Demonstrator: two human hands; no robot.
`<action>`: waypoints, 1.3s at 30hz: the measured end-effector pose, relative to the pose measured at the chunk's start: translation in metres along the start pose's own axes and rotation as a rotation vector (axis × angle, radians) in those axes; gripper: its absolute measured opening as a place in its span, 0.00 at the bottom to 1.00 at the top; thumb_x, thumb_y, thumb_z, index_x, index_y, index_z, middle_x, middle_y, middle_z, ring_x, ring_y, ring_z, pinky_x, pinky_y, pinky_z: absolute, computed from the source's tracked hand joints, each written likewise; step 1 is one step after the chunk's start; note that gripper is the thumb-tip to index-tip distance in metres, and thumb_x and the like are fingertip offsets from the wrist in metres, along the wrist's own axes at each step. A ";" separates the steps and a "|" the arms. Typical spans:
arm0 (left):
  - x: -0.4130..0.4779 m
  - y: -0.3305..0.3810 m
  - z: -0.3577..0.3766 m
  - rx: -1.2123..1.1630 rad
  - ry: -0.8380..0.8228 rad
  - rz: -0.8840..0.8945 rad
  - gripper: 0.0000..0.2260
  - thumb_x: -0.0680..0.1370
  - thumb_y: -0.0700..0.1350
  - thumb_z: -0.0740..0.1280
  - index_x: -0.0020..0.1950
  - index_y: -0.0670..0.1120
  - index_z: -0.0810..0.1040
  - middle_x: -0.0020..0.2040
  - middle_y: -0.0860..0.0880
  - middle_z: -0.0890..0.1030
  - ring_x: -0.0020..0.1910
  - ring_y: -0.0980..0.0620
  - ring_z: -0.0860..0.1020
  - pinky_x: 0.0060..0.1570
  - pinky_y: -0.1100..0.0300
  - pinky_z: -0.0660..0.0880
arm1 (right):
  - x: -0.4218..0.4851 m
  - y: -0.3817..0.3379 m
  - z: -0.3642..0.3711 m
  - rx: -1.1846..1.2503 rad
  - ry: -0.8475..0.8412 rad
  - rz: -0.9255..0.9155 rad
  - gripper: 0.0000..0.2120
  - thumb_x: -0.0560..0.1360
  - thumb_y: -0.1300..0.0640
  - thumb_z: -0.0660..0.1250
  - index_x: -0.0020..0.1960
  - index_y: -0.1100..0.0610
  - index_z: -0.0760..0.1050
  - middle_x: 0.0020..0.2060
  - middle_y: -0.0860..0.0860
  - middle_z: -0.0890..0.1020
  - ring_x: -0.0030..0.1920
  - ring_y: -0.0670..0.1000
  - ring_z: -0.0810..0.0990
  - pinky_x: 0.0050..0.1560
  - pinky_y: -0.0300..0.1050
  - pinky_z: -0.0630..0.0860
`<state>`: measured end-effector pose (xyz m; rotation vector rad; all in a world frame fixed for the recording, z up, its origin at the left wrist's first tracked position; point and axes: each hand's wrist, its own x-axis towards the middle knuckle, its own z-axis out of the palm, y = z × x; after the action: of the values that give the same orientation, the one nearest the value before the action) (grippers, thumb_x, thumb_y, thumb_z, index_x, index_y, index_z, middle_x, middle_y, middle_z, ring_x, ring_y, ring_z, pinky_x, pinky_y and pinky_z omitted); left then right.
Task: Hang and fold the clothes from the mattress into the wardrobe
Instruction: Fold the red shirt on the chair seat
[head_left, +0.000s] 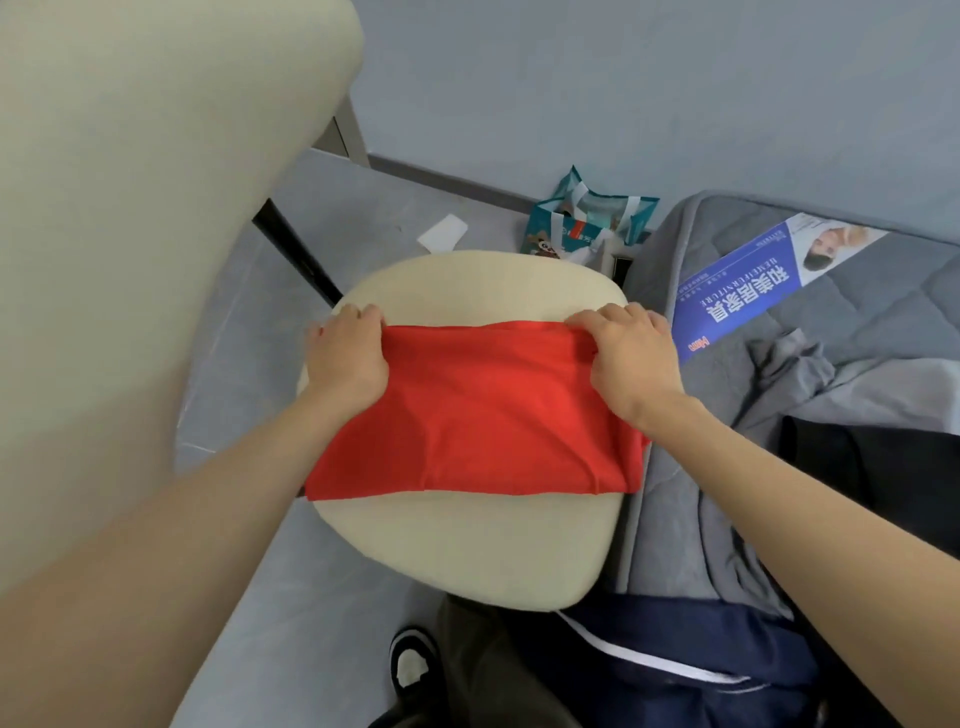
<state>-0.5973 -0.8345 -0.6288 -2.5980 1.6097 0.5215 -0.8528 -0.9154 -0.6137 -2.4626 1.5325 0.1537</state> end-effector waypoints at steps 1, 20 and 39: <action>0.001 0.002 0.008 -0.052 0.103 -0.021 0.21 0.73 0.32 0.59 0.65 0.43 0.71 0.62 0.42 0.73 0.62 0.41 0.71 0.62 0.48 0.65 | 0.002 0.001 0.010 -0.017 0.079 0.010 0.27 0.70 0.69 0.59 0.67 0.53 0.73 0.61 0.57 0.77 0.62 0.61 0.71 0.70 0.56 0.60; -0.061 0.002 0.081 -0.090 -0.226 0.049 0.24 0.82 0.56 0.44 0.76 0.59 0.39 0.75 0.54 0.30 0.75 0.50 0.33 0.70 0.31 0.43 | -0.038 0.011 0.085 0.276 0.021 0.053 0.23 0.79 0.53 0.58 0.74 0.48 0.64 0.76 0.54 0.59 0.75 0.60 0.55 0.73 0.66 0.51; -0.059 0.052 0.098 -0.069 -0.495 0.109 0.28 0.76 0.69 0.46 0.70 0.72 0.34 0.72 0.55 0.23 0.72 0.44 0.26 0.63 0.24 0.47 | -0.088 0.027 0.048 0.700 0.322 0.532 0.09 0.82 0.53 0.55 0.45 0.56 0.63 0.32 0.50 0.74 0.32 0.51 0.71 0.36 0.47 0.61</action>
<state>-0.6926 -0.7870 -0.6961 -2.1809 1.5779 1.1368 -0.9145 -0.8380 -0.6455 -1.5572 1.9154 -0.6126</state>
